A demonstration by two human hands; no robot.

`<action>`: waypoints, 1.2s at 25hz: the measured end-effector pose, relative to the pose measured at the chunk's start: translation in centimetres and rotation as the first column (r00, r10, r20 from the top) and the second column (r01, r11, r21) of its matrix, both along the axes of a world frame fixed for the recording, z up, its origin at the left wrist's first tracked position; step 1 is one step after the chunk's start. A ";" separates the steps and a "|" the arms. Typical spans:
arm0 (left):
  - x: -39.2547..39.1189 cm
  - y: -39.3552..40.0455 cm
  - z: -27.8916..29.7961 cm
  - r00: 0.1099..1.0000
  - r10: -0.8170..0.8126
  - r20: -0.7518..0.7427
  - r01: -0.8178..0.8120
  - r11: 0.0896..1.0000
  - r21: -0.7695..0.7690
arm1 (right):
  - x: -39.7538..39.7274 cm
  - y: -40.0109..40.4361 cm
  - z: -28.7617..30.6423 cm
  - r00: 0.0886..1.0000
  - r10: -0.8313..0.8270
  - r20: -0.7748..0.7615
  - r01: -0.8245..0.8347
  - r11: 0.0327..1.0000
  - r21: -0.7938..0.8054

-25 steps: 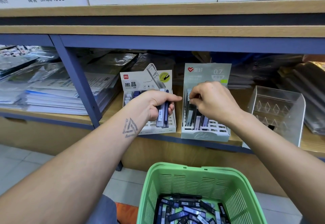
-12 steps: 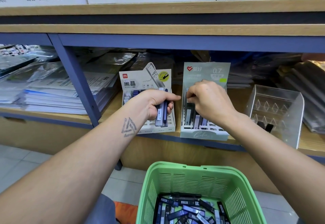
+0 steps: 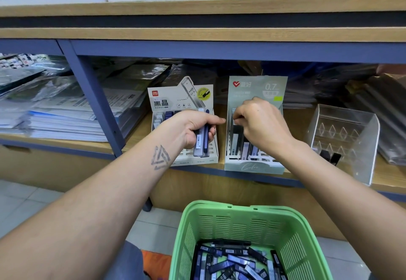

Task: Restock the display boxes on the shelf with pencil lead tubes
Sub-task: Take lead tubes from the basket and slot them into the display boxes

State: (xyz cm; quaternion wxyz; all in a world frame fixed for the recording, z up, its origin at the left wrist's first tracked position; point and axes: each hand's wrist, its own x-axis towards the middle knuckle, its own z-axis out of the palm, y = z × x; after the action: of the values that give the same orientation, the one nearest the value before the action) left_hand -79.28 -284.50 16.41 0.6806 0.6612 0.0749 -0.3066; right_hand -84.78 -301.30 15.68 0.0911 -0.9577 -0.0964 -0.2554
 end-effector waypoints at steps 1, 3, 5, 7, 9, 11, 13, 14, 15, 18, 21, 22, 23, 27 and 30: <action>0.0 0.0 0.0 1.000 -0.002 0.001 0.002 1.000 -0.001 | -0.1 0.3 -0.1 0.999 0.037 -0.008 -0.037 0.999 -0.020; -0.1 0.0 0.0 1.000 -0.005 0.004 0.005 1.000 -0.002 | -0.4 0.7 -0.2 0.997 0.081 -0.015 -0.082 0.996 -0.036; -0.1 0.0 0.0 1.000 -0.002 0.003 0.002 1.000 -0.004 | -0.7 0.6 0.0 0.998 0.067 -0.001 -0.067 0.997 -0.040; 0.0 0.2 0.0 1.000 -0.002 0.006 0.002 1.000 -0.004 | -1.0 0.5 0.4 1.000 0.025 -0.009 -0.026 0.998 -0.064; 0.0 0.4 0.0 1.000 -0.003 0.007 0.003 1.000 -0.002 | -1.2 0.4 0.6 0.999 -0.002 -0.043 0.000 0.999 -0.052; 0.0 0.5 0.1 1.000 -0.002 0.006 0.002 1.000 0.001 | -1.2 0.4 0.6 0.997 0.022 -0.068 -0.021 1.000 0.009; 0.0 0.5 0.1 1.000 -0.006 0.002 0.006 1.000 0.002 | -1.2 0.5 0.6 0.997 0.021 -0.079 -0.019 0.999 0.031; -0.1 0.4 0.1 1.000 -0.008 0.002 0.008 1.000 0.001 | -1.1 0.5 0.5 0.996 0.017 -0.089 -0.013 0.999 0.036; -0.1 0.4 0.1 1.000 -0.006 0.003 0.006 1.000 -0.003 | -1.0 0.4 0.5 0.996 0.014 -0.093 -0.010 0.999 0.039; -0.2 0.2 0.0 1.000 -0.003 0.004 0.003 1.000 -0.020 | -1.0 0.3 0.6 0.998 0.040 -0.040 -0.037 0.996 0.082; -0.1 0.0 0.0 0.998 0.056 -0.017 -0.057 0.996 -0.069 | -1.4 1.5 1.3 0.987 0.130 -0.098 -0.079 0.909 0.410; -0.1 0.0 0.0 0.996 0.083 -0.023 -0.085 0.993 -0.088 | -1.6 2.2 1.6 0.955 0.203 -0.215 -0.048 0.824 0.565; 0.0 0.0 0.0 0.994 0.109 -0.030 -0.112 0.988 -0.104 | -1.9 2.8 1.6 0.902 0.283 -0.327 0.019 0.730 0.684; 0.0 -0.1 -0.3 0.983 0.184 -0.023 -0.186 0.975 -0.120 | -2.8 4.2 0.4 0.740 0.459 -0.492 0.213 0.534 0.818; -0.2 0.0 -0.4 0.980 0.196 -0.044 -0.200 0.973 -0.116 | -2.7 4.5 -0.2 0.733 0.473 -0.488 0.210 0.525 0.825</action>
State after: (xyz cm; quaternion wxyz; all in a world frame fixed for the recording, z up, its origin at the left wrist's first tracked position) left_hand -79.45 -284.49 16.01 0.7450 0.6033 0.1327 -0.2518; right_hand -87.51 -296.81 15.45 0.5881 -0.8028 -0.0009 0.0982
